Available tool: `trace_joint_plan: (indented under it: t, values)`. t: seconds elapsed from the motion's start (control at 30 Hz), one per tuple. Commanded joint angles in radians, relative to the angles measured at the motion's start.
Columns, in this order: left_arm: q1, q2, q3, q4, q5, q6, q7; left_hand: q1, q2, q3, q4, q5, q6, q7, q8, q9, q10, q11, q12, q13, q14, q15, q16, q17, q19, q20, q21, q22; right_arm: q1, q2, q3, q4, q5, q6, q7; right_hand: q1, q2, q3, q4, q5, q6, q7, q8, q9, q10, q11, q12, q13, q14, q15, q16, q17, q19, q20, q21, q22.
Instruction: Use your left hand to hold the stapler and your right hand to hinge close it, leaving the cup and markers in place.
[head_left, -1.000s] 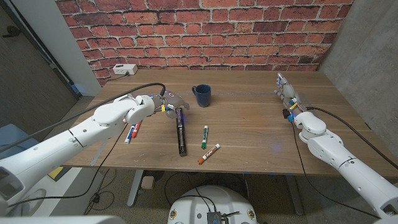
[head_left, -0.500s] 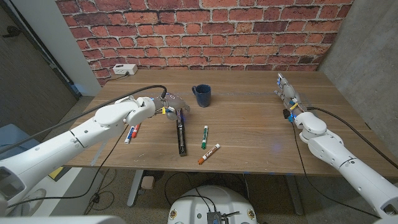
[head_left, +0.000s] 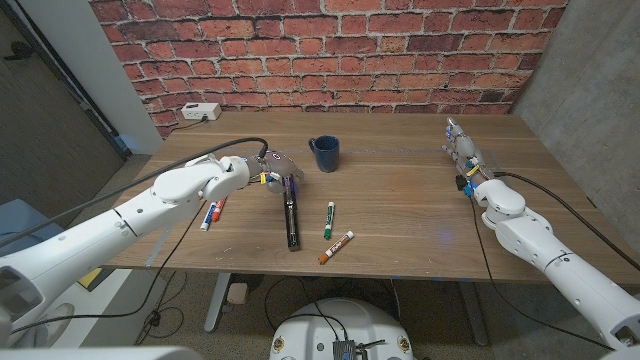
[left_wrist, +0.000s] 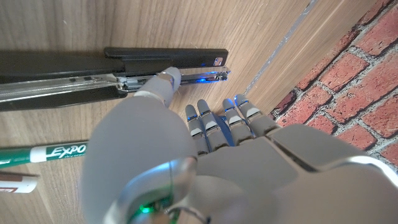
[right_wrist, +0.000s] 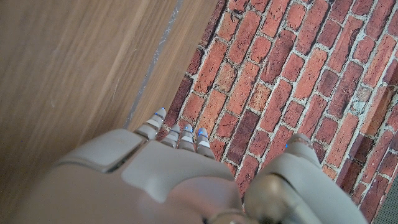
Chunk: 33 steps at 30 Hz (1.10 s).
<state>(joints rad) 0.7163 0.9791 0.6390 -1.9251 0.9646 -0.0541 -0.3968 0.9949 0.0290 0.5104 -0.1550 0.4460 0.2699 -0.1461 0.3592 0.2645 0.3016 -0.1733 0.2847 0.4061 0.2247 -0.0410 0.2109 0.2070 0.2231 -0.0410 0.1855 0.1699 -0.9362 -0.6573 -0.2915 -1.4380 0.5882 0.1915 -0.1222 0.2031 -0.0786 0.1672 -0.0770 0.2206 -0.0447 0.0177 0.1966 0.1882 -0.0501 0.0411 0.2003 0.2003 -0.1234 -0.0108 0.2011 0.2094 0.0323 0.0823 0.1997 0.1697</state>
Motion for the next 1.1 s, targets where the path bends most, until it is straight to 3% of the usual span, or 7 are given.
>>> trace_joint_plan:
  t: [0.03, 1.1]
  values:
    - [-0.016, -0.003, 0.007, 0.021, 0.011, -0.012, 0.001, -0.003, -0.003, 0.011, 0.001, 0.011, 0.008, 0.004, 0.004, 0.001, 0.009, 0.001, 0.0, 0.005, 0.004, -0.131, -0.002, 0.003, -0.003, -0.013, 0.005, 0.002, 0.005, 0.004, -0.003, 0.007, 0.001, -0.007, -0.006, 0.005, 0.011, -0.004, -0.002, -0.004, 0.002, 0.001, 0.0, 0.002, -0.002, -0.003, 0.004, 0.001, -0.001, 0.0, 0.008, -0.001, 0.005, 0.0, -0.002, 0.002]
    - [-0.028, -0.019, 0.033, 0.091, -0.003, -0.01, 0.048, -0.01, -0.006, 0.031, 0.0, 0.034, 0.015, -0.004, 0.006, -0.001, 0.026, -0.002, 0.002, 0.009, 0.009, -0.135, -0.004, 0.0, 0.001, -0.015, 0.007, 0.002, 0.007, 0.006, -0.018, -0.012, -0.022, -0.032, -0.036, 0.009, 0.013, -0.007, -0.006, -0.004, 0.003, 0.001, 0.001, 0.002, -0.002, -0.002, 0.004, 0.001, -0.003, 0.0, 0.007, -0.001, 0.006, 0.0, -0.004, 0.003]
